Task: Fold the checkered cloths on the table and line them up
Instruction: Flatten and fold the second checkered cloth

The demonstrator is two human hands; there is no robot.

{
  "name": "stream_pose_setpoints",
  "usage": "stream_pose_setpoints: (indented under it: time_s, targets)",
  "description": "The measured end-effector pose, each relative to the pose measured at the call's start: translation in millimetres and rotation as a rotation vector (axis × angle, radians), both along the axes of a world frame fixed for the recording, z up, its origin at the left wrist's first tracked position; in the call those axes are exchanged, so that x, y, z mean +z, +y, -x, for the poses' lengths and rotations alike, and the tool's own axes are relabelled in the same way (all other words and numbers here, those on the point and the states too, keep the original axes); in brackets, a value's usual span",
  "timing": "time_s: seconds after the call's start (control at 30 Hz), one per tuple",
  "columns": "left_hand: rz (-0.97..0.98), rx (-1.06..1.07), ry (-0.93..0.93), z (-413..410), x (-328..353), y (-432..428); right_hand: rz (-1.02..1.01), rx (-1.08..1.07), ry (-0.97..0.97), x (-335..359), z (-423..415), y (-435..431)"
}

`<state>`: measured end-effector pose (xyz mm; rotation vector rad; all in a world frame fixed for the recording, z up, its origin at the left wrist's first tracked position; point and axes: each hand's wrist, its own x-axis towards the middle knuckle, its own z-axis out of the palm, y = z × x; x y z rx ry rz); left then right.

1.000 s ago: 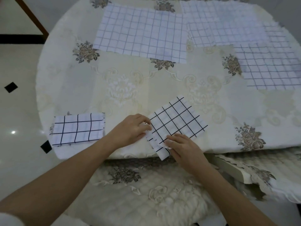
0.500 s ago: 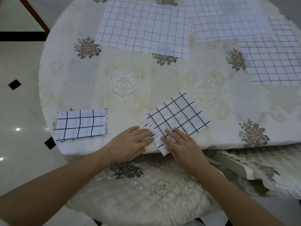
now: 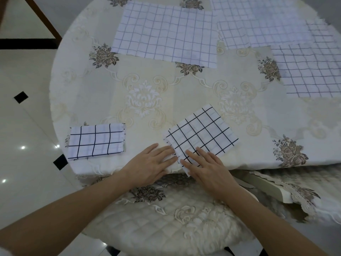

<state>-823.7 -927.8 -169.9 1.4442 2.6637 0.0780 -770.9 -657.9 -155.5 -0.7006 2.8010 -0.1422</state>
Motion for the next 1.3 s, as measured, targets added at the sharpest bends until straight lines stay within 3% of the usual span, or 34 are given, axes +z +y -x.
stream_pose_setpoints:
  time_s: [0.27,0.47,0.73,0.83,0.97,1.03,1.17,1.3]
  targets:
    - [-0.059,0.013,-0.003,3.7,2.8,3.3,-0.003,0.005,-0.028,3.6,0.5,-0.4]
    - [-0.305,0.27,0.081,11.3,21.7,34.2,-0.012,0.01,-0.099,6.1,0.3,-1.1]
    - [-0.005,0.431,-0.065,14.6,-9.6,73.6,-0.013,0.088,-0.173,5.9,0.1,2.7]
    - [0.022,0.406,-0.043,13.3,-15.6,68.3,0.139,0.044,-0.251,11.9,3.2,4.1]
    - [0.013,0.407,-0.034,14.2,-17.3,69.1,0.584,-0.208,-0.409,25.7,28.2,13.6]
    - [0.02,0.422,-0.048,15.9,-14.5,72.0,0.642,-0.29,-0.289,23.8,47.3,19.1]
    - [-0.029,0.522,-0.084,20.8,-0.4,89.1,0.463,-0.202,0.066,1.4,85.6,22.4]
    - [-0.091,0.759,-0.076,18.7,5.5,123.2,0.238,-0.022,0.131,-14.7,110.7,11.5]
